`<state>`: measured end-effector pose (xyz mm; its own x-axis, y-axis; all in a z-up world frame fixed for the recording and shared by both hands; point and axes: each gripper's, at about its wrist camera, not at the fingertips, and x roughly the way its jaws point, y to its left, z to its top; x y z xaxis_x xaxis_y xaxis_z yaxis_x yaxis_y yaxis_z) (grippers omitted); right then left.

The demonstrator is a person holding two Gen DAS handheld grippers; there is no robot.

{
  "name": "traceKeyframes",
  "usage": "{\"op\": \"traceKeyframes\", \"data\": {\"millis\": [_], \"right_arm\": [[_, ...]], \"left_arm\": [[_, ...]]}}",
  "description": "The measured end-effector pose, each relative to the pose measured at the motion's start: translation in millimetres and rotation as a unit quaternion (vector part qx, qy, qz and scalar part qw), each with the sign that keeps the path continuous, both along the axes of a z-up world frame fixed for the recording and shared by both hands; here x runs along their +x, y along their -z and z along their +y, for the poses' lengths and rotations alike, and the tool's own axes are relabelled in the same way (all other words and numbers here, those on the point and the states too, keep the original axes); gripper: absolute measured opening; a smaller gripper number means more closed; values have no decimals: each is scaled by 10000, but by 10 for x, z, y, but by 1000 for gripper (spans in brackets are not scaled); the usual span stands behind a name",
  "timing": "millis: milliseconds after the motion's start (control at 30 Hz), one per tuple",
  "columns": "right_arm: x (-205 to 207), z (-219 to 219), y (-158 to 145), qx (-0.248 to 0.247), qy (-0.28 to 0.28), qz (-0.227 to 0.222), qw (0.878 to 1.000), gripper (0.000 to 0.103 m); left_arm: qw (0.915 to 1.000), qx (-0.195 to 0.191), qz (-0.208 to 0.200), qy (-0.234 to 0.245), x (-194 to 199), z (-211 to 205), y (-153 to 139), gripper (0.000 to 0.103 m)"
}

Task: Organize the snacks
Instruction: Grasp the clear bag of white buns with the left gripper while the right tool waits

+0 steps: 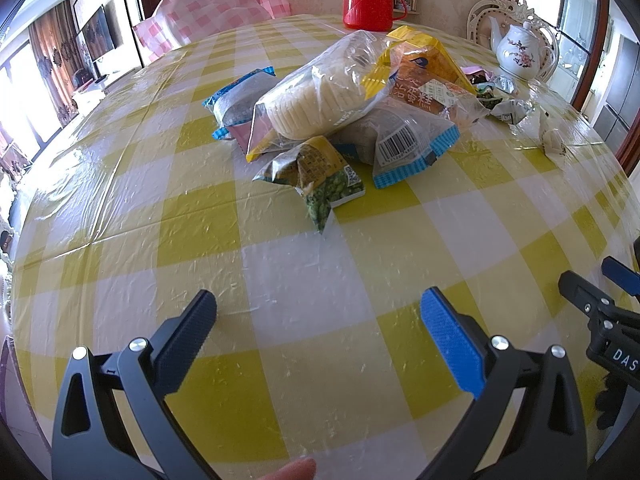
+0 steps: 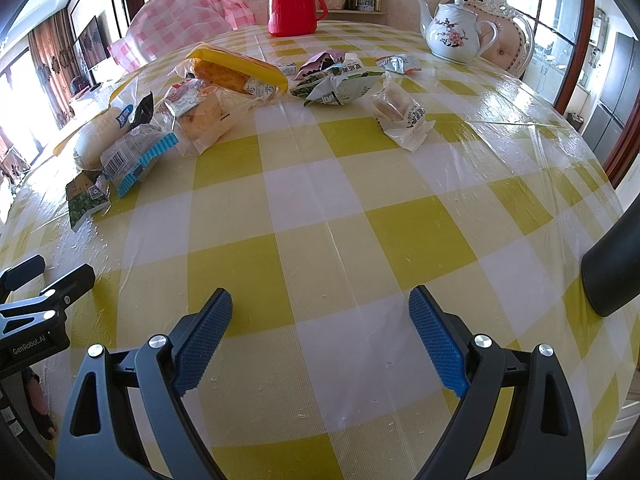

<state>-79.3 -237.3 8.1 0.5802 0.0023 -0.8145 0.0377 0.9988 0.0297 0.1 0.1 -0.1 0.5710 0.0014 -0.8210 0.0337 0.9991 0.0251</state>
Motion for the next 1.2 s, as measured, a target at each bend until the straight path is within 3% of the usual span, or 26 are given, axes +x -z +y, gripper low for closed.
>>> {"op": "traceKeyframes", "data": {"millis": [333,500,633,733,800,867,933,1000,1100,1200], "right_arm": [[29,-11,9,14,-136,74,9999,87],[-16,-4,5,19,-348,99,9993,87],[-94,-26,-3,50,-484,64,9988,87],[-138,-65,-14,181,-540,3,9984,87],[-161,-122,-26,368,-542,-53,9978,87],[-189,-187,-36,604,-531,-126,9967,87],[-205,-239,-45,808,-517,-189,9952,87],[-214,-265,-55,925,-493,-234,9942,87],[-217,-269,-61,968,-493,-244,9938,87],[-216,-278,-64,1019,-491,-252,9933,87]], "left_arm": [[10000,-27,26,-81,14,-3,-12,102],[9969,-786,31,97,72,-88,-75,102],[9950,-981,5,-182,292,-197,-145,102],[9984,-531,-155,-104,487,-456,-272,102],[9975,-351,-607,-89,476,-543,-512,102],[9934,-444,-1050,-142,432,-475,-765,102],[9916,-506,-1187,-62,491,-349,-937,102],[9927,-509,-1086,89,629,-203,-992,101],[9955,-107,-801,502,861,-84,-927,101],[9949,-83,-586,818,992,-112,-830,101]]}}
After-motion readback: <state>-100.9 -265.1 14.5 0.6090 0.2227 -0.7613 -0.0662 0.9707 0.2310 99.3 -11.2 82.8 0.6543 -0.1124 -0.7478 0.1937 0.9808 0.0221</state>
